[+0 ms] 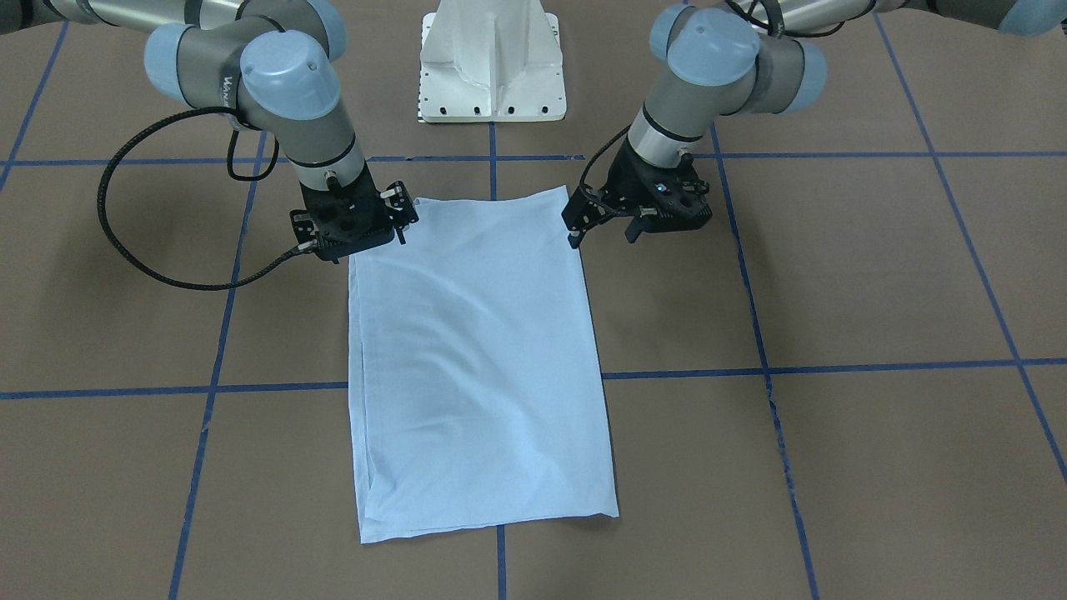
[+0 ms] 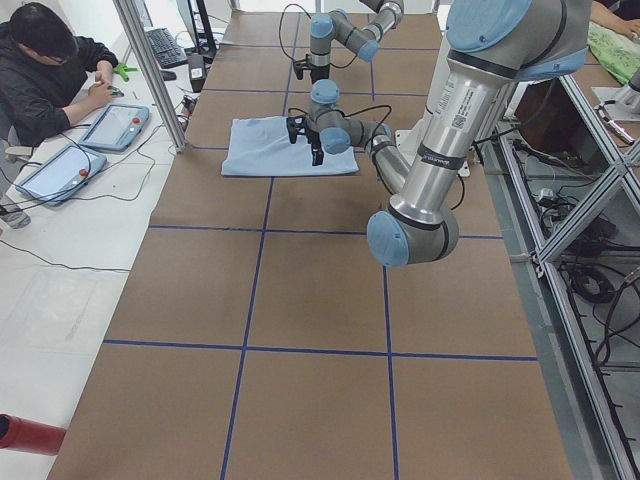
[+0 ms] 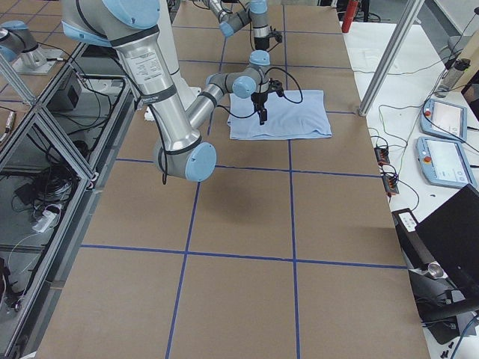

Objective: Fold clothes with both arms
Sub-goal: 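Move the left gripper to the shirt's near corner while the right gripper holds the middle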

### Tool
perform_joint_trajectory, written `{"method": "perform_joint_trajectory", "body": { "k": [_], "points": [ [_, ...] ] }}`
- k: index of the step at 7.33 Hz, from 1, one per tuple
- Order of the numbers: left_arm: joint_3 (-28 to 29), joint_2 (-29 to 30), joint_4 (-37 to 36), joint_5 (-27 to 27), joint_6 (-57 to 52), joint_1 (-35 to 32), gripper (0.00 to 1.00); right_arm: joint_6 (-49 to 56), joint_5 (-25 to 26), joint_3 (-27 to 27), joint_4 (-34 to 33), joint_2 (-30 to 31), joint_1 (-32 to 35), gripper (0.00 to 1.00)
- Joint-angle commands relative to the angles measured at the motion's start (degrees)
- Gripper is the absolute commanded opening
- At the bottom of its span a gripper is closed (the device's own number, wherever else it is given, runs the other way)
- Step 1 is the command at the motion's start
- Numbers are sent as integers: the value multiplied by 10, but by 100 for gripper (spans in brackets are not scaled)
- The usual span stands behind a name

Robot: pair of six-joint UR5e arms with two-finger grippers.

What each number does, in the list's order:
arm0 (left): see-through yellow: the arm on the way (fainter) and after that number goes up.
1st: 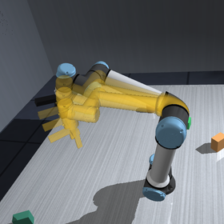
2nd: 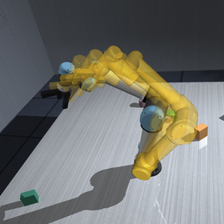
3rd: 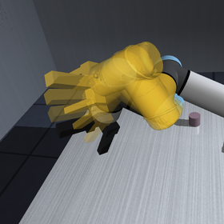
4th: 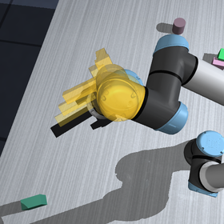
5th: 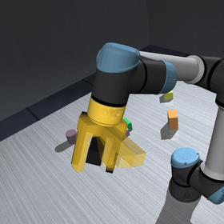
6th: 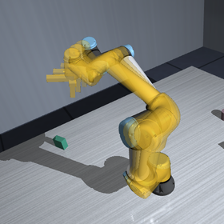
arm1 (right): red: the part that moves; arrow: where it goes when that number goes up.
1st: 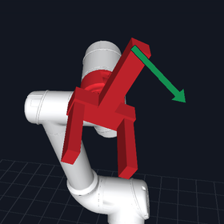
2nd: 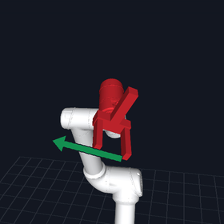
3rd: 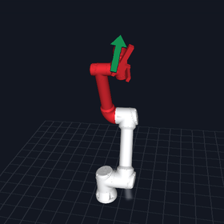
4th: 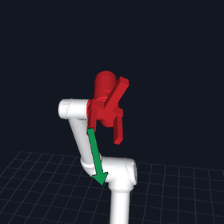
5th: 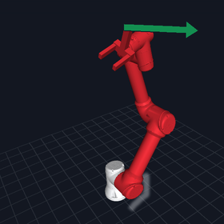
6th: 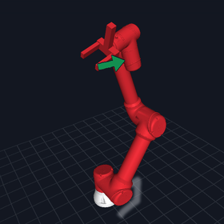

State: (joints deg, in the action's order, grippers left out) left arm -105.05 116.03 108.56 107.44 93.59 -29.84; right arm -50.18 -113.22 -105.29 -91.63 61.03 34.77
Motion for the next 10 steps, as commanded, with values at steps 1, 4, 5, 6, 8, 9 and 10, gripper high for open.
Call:
{"method": "perform_joint_trajectory", "body": {
  "k": [1,4,5,6,8,9,10],
  "points": [
    [-13,-8,-5,-96,211,123,99,-64,-12,-20,1,6,-1,100],
    [-10,-3,-68,-126,262,164,95,-65,-10,-18,1,6,-1,100],
    [-7,-4,-69,-127,262,162,93,-65,-10,-18,1,6,-1,100],
    [-6,-4,-70,-135,262,160,91,-65,-10,-18,1,6,-1,100],
    [-4,-3,-88,-136,261,160,85,-65,-9,-18,1,6,-1,100],
    [-3,-4,-88,-137,261,160,82,-65,-9,-18,1,6,-1,100],
    [-3,-3,-88,-137,261,160,78,-65,-9,-19,8,6,-1,100]
  ]
}}
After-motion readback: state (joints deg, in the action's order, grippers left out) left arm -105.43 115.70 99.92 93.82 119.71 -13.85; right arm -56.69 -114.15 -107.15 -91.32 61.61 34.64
